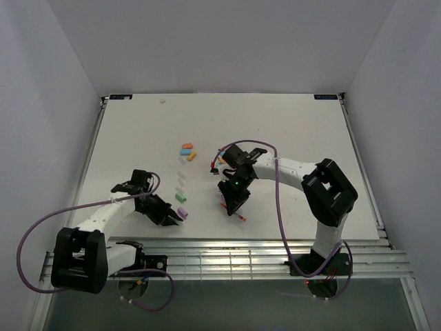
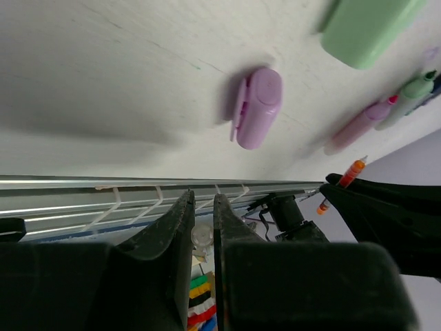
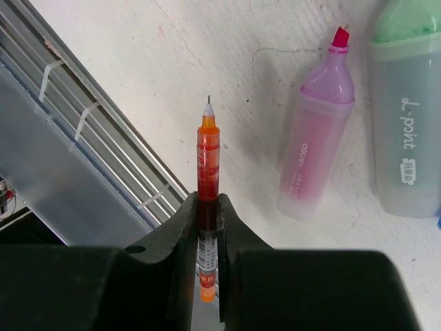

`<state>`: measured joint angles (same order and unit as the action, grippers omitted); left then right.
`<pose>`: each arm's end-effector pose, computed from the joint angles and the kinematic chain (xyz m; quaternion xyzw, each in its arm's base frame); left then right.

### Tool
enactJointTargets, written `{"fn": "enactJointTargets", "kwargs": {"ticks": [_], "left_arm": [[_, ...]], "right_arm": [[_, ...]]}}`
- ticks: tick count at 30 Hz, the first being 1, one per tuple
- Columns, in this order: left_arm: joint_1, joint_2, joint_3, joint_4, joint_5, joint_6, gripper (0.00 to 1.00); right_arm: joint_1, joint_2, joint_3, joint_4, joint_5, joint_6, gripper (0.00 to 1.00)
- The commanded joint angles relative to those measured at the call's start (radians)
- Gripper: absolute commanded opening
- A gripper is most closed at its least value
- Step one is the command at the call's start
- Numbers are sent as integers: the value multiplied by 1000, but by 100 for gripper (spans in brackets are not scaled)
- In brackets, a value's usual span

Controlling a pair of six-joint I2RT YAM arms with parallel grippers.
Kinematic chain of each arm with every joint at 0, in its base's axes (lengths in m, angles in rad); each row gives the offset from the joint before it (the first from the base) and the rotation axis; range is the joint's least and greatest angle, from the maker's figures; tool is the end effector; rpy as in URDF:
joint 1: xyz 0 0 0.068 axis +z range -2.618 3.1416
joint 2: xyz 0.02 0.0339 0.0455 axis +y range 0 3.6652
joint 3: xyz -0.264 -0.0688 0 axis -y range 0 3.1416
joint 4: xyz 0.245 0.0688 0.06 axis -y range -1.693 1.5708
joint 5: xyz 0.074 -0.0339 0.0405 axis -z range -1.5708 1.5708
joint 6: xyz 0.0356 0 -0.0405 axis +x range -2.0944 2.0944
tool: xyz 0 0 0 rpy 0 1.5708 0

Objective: Open the pen caps

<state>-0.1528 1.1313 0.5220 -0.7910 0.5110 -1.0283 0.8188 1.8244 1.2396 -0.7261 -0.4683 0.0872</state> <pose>0.1562 -0.0417 0.1579 0.3892 -0.8822 0.2550 0.0718 0.2279 0.2672 0.1816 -0.3731 0.8899 0.2620 0.0126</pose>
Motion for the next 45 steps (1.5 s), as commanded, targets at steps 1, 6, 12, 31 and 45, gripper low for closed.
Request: {"fn": "enactJointTargets", "kwargs": {"ticks": [1,6,12,31,45], "left_arm": [[-2,38,-13,9,-23,22,0],[-2,110,-13,62,-29,28,0],[-2,237,38,116,-35,51,0],[-2,344,75,124,-94,53,24],[-2,338,81,118,-106,43,36]], "right_arm": [[2,19,44,25,22,-40,8],[2,47,69,40,48,-64,8],[0,93,78,56,74,-83,8],[2,139,70,68,160,-133,28],[2,119,73,63,157,-122,36]]}}
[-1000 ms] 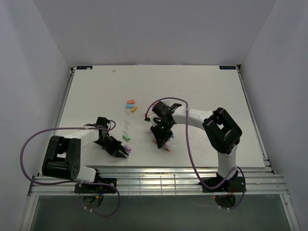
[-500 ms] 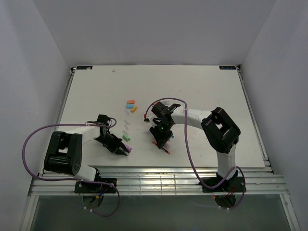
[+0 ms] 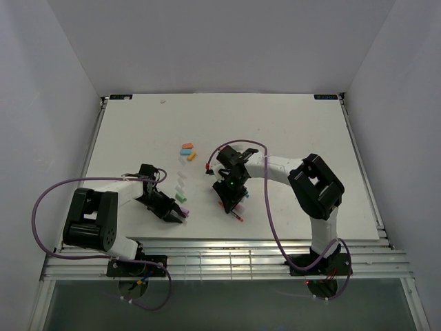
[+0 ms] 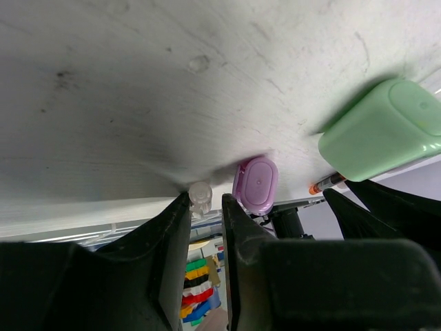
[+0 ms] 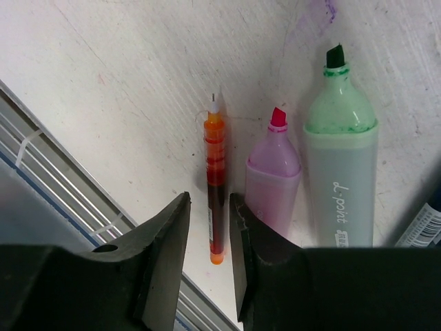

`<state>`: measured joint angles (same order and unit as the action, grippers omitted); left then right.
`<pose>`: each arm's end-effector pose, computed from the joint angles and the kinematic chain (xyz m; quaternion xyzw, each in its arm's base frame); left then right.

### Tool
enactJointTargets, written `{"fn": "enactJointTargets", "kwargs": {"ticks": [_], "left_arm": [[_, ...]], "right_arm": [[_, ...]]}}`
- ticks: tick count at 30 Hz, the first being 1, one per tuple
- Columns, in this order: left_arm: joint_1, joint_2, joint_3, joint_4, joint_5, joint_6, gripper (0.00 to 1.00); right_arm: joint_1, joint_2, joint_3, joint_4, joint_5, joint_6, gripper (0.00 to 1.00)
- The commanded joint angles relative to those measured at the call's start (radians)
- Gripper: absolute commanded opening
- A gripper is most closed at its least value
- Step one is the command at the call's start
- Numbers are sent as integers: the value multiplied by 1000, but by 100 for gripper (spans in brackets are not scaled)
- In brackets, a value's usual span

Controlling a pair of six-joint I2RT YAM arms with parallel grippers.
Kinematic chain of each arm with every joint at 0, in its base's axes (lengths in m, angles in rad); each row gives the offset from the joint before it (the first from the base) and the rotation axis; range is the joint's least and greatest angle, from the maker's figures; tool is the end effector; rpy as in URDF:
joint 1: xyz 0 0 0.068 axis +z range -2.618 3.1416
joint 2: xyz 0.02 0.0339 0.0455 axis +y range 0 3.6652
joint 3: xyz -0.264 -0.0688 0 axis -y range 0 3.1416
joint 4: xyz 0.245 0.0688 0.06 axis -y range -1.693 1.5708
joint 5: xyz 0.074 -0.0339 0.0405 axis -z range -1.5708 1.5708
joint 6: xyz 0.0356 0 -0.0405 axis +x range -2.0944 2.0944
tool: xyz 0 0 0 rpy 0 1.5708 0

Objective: Open the pen caps

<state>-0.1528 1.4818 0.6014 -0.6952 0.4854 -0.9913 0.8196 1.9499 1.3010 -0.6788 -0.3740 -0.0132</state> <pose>0.1935 -0.0466 0.1203 0.3957 -0.8864 0.2008 0.1321 0.2464 0.2829 0.1545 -0.4151 0.8829 0.2165 0.0372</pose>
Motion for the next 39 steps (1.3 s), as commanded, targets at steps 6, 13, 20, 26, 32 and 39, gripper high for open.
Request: {"fn": "enactJointTargets", "kwargs": {"ticks": [6,13,20,26,32,39], "left_arm": [[-2,-46,-5,14,-77,5,37],[-1,-149,12,-53,-94,-3,50],[-2,-230,90,-125,-88,-1,51],[-1,-296,115,-150,-53,-23,54],[-2,-327,162,-148,-19,6,57],[-4,-278,233,-98,21,88,61]], "right_arm": [[1,-34,15,13,58,-13,37],[1,-89,26,1,60,5,37],[0,-158,43,-28,64,35,38],[0,-245,34,-68,122,68,38],[0,-357,-67,-73,181,137,48],[0,-500,-241,-70,251,266,90]]}}
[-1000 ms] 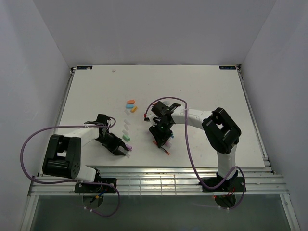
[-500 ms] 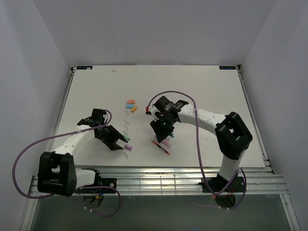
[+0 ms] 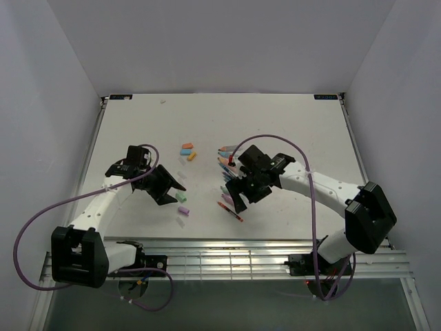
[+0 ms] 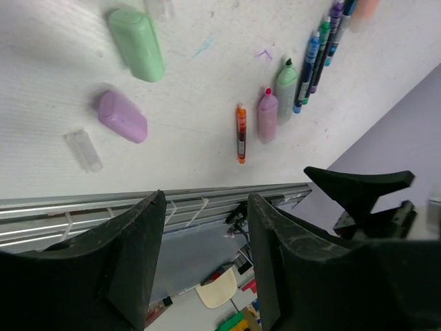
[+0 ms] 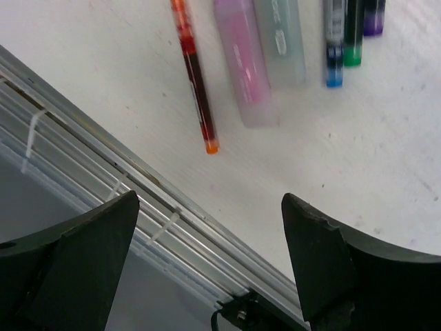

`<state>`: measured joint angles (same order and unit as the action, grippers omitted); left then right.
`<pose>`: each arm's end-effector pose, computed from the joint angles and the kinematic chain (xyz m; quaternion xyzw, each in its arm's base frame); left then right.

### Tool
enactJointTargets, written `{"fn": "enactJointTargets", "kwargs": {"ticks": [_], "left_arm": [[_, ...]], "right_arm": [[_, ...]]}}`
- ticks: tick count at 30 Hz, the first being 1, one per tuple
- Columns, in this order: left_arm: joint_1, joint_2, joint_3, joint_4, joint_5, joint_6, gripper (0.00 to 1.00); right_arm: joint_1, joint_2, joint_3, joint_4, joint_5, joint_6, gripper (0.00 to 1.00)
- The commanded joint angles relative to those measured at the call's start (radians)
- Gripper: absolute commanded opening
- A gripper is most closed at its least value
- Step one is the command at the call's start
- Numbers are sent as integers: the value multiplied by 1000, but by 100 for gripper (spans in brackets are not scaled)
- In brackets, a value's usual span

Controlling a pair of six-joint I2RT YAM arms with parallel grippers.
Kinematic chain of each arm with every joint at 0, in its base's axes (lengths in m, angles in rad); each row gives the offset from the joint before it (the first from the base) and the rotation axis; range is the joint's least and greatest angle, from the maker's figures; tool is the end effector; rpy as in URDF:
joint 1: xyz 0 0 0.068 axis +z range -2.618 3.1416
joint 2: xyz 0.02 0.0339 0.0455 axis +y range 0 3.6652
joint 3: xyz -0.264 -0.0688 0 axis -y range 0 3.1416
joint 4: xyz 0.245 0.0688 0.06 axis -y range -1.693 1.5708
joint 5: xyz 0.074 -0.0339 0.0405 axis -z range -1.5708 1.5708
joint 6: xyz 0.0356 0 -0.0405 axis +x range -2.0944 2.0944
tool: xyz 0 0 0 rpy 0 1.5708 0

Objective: Open the pen caps

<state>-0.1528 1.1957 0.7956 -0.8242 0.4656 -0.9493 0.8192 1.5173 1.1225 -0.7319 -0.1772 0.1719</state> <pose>0.2034 -0.0475 0.2195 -0.3350 0.8989 -0.2814 0.0239 0.2016 0.2249 0.2398 -0.3275 0.9150 0.1802 0.1519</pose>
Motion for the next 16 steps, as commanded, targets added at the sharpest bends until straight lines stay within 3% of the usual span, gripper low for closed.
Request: {"fn": "enactJointTargets", "kwargs": {"ticks": [1,3,4,5,12,16], "left_arm": [[-5,13,42,46,53,47,61],[-11,24,42,63,68,49,63],[-14,28,40,74,79,50,83],[-27,37,40,91,93,52,98],[-145,71,106,149,91,61,98],[-212,84,125,305,191,69,98]], "right_arm": [[-2,-86,-79,-15,74,96,90],[0,-138,-128,-20,94,144,90],[-2,-153,-145,-23,99,158,90],[0,-186,-161,-23,104,173,90],[0,-360,-280,-14,127,285,90],[-2,-491,-343,47,86,299,90]]}}
